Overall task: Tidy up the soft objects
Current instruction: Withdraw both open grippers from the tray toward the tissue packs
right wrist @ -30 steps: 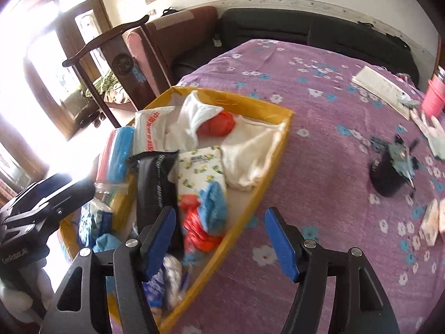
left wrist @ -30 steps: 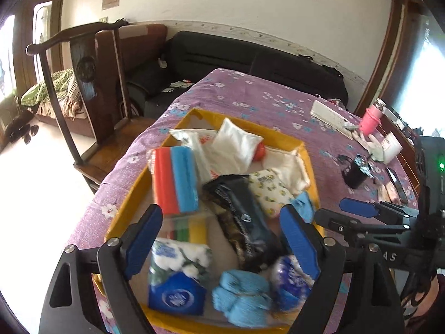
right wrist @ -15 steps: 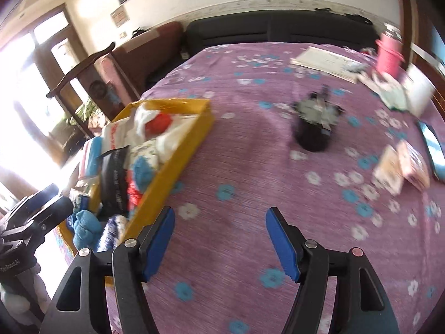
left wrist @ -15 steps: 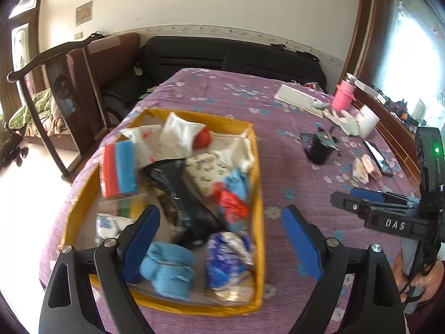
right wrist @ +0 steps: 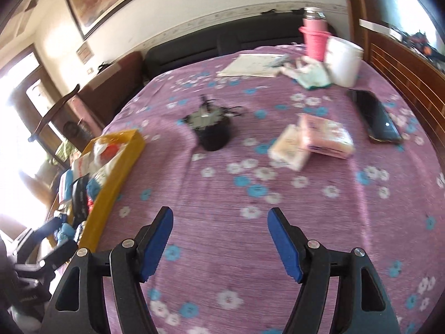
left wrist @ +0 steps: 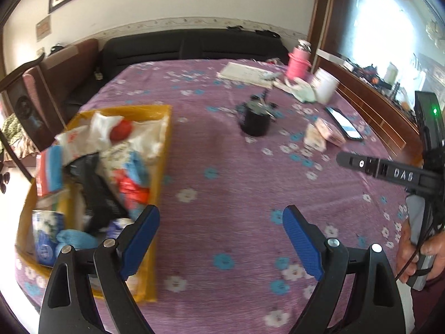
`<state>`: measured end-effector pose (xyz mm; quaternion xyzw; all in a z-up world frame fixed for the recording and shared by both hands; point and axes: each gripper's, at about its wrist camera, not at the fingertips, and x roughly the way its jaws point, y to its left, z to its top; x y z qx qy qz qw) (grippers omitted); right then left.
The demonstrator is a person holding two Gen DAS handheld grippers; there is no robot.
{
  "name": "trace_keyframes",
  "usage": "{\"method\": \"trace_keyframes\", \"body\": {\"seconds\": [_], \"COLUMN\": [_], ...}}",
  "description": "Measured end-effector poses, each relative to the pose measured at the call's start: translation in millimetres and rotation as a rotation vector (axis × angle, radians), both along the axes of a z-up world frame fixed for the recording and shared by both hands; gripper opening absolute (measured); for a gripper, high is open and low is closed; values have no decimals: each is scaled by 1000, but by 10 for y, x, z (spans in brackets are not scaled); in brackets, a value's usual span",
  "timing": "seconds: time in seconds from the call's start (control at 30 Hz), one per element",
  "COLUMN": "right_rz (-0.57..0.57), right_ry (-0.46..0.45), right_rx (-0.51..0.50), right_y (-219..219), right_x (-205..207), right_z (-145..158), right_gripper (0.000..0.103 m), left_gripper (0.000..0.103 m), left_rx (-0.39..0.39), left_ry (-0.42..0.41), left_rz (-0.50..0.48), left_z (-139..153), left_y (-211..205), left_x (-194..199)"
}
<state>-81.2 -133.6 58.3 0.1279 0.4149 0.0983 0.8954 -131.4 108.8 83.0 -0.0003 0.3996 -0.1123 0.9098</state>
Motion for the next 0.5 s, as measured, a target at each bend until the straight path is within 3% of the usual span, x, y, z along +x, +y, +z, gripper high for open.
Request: {"method": "trace_keyframes", "body": {"seconds": [0.3,0.5], "right_rz": [-136,-199], "right_ry": [27,37], "right_rx": [20,-36], "right_y": [-673,-950], "right_x": [36,184], "right_z": [-88,-76], "right_gripper": [75,75], "left_gripper": [89,89], "left_rx": [-25,-94], "left_ry": [93,157], "left_rz": [-79,-60], "left_z": [-437,-732], "left_y": [-572,-573], "left_x": [307,541]}}
